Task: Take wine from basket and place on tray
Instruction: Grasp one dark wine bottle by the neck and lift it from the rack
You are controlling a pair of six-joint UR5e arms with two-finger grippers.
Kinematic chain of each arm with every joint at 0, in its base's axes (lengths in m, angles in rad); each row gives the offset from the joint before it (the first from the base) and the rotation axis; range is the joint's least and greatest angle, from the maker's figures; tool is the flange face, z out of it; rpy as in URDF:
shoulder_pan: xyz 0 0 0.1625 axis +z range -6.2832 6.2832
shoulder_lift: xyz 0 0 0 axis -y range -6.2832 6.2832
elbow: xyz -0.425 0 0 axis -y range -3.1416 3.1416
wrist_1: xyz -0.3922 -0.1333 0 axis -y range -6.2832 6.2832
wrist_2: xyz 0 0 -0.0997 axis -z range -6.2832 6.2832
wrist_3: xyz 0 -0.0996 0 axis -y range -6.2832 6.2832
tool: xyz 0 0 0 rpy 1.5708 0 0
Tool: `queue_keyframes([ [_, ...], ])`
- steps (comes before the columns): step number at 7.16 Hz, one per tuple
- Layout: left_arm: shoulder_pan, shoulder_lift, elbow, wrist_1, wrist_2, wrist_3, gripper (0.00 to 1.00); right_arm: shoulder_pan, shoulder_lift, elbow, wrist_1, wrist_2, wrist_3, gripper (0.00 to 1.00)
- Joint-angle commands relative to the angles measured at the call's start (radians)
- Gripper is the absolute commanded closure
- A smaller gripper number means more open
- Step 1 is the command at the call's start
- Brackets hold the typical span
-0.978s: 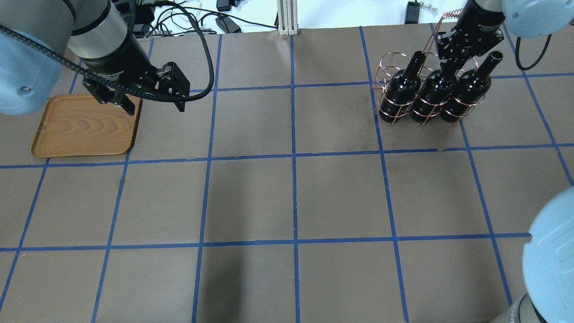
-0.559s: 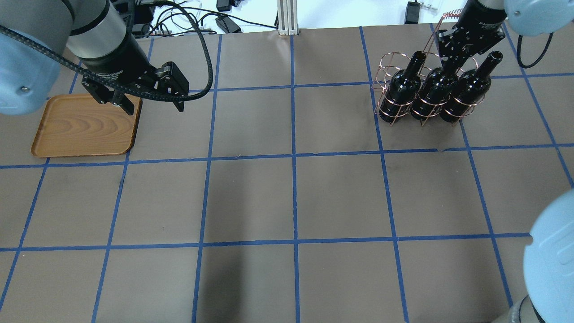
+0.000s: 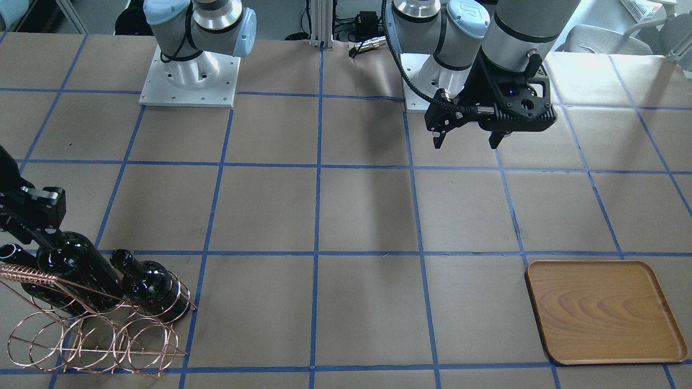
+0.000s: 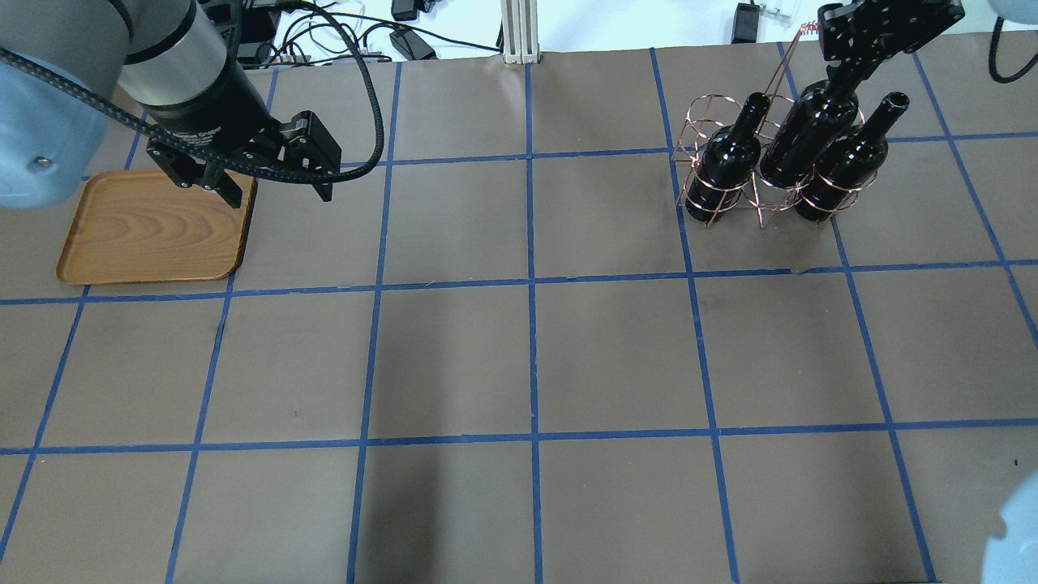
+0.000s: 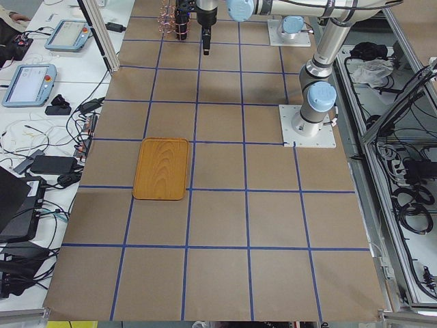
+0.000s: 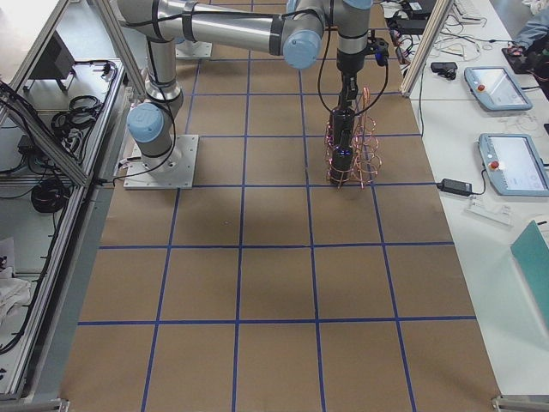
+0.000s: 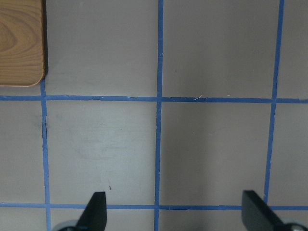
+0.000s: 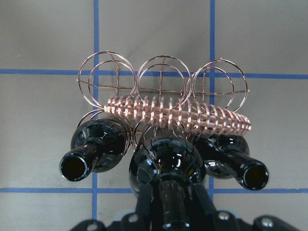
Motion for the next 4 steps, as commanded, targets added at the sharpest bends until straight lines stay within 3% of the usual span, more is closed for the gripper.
queue_keyframes([
  [1, 0.002, 0.000, 0.000, 0.000, 0.003, 0.000, 0.00, 0.000, -0.095, -0.003, 0.117, -0.001, 0.000, 0.68],
  [4, 0.008, 0.002, 0.003, 0.002, 0.001, 0.027, 0.00, 0.038, -0.157, 0.037, 0.257, 0.003, 0.097, 0.74],
])
